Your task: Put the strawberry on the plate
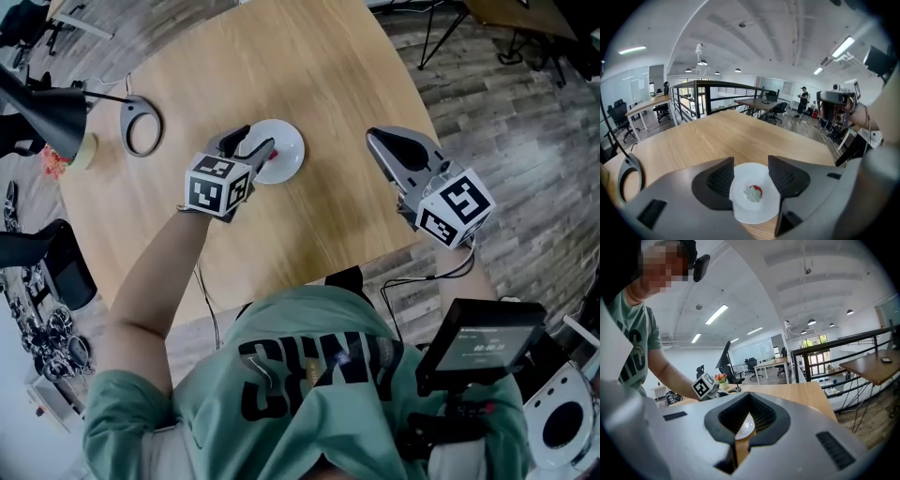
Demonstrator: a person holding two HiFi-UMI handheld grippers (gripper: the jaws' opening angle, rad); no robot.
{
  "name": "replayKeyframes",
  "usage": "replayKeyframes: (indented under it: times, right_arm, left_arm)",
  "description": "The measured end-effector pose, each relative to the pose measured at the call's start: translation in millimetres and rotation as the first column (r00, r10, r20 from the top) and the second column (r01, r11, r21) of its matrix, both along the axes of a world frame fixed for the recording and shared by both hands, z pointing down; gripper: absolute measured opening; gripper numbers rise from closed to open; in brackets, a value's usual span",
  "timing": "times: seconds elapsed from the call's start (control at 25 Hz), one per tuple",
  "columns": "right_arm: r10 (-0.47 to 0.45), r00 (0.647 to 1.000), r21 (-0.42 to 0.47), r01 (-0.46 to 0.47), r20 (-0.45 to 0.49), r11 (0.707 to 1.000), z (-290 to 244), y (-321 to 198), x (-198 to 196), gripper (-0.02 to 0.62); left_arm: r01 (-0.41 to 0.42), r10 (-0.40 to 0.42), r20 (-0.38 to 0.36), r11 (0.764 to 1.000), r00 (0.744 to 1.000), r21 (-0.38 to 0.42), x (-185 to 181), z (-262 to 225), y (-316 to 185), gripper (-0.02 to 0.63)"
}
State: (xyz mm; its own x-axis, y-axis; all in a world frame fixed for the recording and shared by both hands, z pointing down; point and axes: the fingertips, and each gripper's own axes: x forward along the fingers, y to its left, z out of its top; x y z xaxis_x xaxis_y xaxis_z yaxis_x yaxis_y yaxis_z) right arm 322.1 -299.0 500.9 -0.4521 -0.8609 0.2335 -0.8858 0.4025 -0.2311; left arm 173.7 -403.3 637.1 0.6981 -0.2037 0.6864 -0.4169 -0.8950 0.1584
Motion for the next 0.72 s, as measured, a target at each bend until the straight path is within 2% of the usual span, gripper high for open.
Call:
replayKeyframes:
  times: [0.24,0.48,0.6,0.72]
  right_arm:
    - [-0.010,1.000,0.031,0.010,-0.021,0.999,-22,-8,-5,0.006]
    - [-0.034,0.998,0.068,0.037,-0.049,0.997,-64,-14,-27,0.005]
    - [-0.060,0.996,0.084,0.065,-0.061,0.994,-82,-18,-45,0.006]
    - [-0.094,0.993,0.103,0.101,-0.070,0.990,-99,-27,-61,0.005]
  left_arm:
    - [0.085,-0.083,-0.152,0.996,0.985,0.007,-22,-65,-14,0.210]
    - [0.132,-0.118,-0.292,0.991,0.949,0.029,-64,-140,-7,0.195]
    - [0.187,-0.158,-0.336,0.981,0.929,0.054,-96,-167,-3,0.114]
    - [0.267,-0.217,-0.379,0.960,0.900,0.084,-125,-195,-7,0.013]
